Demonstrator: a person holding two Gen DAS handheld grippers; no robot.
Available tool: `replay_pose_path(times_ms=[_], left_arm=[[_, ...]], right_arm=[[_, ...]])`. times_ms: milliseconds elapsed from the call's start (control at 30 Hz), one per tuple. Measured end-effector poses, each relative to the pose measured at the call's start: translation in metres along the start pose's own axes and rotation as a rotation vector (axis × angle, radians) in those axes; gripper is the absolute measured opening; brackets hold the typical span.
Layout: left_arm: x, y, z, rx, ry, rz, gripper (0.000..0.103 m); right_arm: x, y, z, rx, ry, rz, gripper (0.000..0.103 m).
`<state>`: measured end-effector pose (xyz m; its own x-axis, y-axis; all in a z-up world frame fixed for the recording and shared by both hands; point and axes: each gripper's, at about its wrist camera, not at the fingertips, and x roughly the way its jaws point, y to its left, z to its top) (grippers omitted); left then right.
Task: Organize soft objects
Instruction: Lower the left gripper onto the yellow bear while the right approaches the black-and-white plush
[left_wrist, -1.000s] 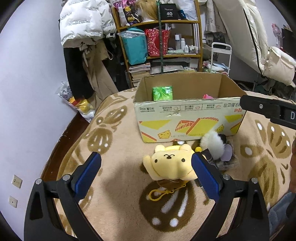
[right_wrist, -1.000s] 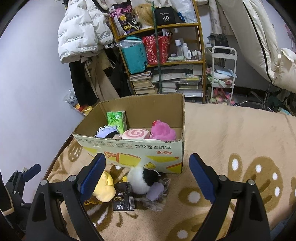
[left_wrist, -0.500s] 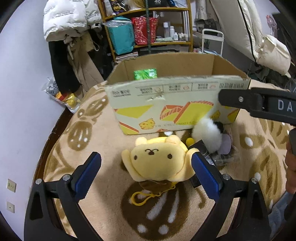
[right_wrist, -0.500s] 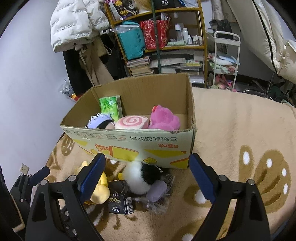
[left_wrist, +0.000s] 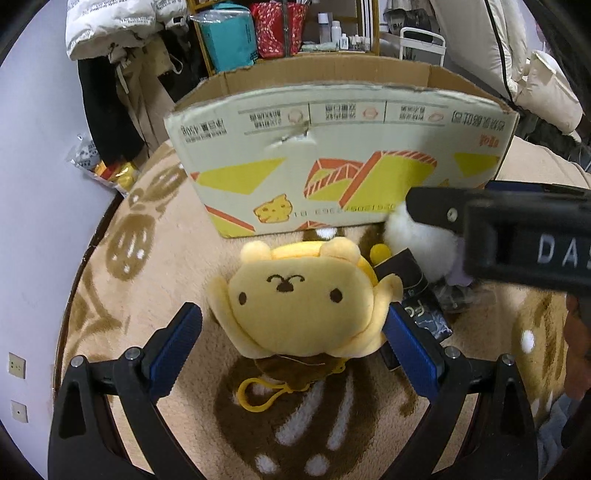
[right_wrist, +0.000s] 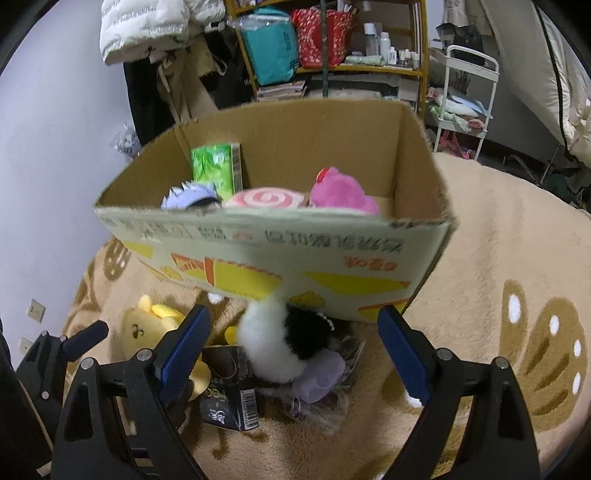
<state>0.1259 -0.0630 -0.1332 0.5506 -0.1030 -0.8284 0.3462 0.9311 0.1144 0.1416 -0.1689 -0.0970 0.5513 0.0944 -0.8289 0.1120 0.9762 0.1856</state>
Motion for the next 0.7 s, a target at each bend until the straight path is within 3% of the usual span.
replay_pose_path(times_ms=[700], left_arm=[[0.020,0.015,-0.005,-0.077,0.048,-0.059,0.103]], right_arm=[[0.032,-0.010,-0.003,0.030,0.100,-0.021,0.091]])
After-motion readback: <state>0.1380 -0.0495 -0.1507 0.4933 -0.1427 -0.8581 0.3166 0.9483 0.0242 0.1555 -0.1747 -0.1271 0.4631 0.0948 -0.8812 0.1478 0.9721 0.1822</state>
